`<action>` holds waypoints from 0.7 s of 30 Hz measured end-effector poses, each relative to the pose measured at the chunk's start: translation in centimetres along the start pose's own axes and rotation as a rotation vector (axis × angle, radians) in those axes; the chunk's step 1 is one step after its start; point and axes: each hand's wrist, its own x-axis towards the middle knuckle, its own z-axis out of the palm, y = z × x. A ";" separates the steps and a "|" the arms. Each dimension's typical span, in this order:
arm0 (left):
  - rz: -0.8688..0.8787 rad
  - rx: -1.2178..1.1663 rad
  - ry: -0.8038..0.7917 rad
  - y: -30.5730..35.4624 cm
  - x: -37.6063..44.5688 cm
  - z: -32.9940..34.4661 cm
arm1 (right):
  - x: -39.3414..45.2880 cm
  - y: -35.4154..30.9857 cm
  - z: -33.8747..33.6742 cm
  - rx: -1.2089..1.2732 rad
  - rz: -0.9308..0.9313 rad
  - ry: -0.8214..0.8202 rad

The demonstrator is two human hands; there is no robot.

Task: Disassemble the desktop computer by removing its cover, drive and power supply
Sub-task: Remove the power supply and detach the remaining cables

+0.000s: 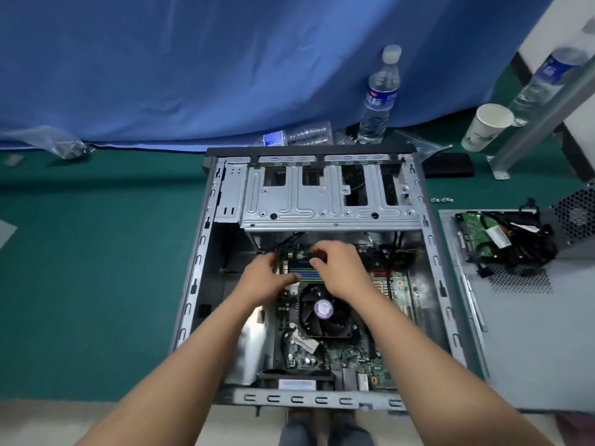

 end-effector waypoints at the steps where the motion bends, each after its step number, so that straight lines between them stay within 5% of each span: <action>1: 0.000 -0.033 -0.015 -0.1 0.5 0.1 | 0.7 -0.2 0.6 0.003 0.033 0.000; 12: 0.011 -0.130 0.042 -2.1 2.7 1.7 | 6.6 -0.3 4.3 -0.204 0.151 -0.097; 21: -0.019 -0.102 0.110 -2.3 3.5 2.1 | 7.9 0.3 5.2 -0.116 0.238 -0.073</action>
